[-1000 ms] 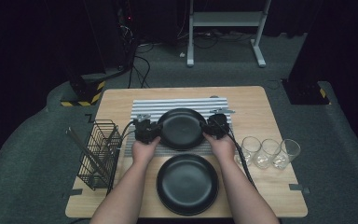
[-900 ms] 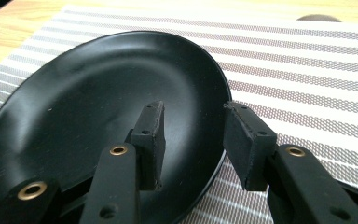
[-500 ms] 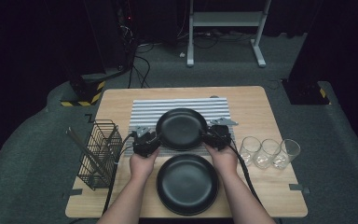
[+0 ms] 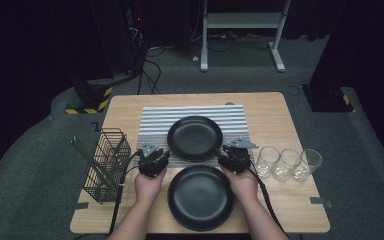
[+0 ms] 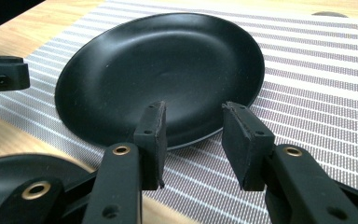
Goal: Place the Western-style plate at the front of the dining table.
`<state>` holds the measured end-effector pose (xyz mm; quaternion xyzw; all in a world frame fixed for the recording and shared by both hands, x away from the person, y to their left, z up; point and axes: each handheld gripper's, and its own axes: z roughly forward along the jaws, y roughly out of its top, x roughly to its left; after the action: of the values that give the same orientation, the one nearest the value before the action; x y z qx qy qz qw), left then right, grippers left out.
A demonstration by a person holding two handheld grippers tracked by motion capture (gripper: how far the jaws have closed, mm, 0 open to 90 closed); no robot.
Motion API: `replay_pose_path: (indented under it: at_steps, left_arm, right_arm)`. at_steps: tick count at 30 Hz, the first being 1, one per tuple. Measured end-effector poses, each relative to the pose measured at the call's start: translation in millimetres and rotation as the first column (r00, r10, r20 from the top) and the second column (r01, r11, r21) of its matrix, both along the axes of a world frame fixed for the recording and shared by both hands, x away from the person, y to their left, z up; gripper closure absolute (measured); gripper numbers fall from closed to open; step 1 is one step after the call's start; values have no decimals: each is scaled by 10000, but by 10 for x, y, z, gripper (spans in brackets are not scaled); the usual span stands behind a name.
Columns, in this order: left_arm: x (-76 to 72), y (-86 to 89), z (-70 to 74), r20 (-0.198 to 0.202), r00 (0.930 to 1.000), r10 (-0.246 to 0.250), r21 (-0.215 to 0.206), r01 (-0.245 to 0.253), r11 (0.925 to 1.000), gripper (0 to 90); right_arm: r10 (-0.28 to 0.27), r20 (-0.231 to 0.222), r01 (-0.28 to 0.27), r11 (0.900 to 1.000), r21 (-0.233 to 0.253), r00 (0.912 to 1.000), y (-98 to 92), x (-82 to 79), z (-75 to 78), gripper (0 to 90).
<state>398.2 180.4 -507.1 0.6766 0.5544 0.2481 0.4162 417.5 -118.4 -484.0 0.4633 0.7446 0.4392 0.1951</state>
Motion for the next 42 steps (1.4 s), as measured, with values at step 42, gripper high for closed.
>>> replay_pose_path:
  at_steps: [42]
  left_arm:
    - [-847, 220, -169, 555, 9899, -1304, 992, 1245, 9872, 600]
  right_arm:
    - [88, 456, -48, 9961, -877, 9989, -529, -921, -187, 563]
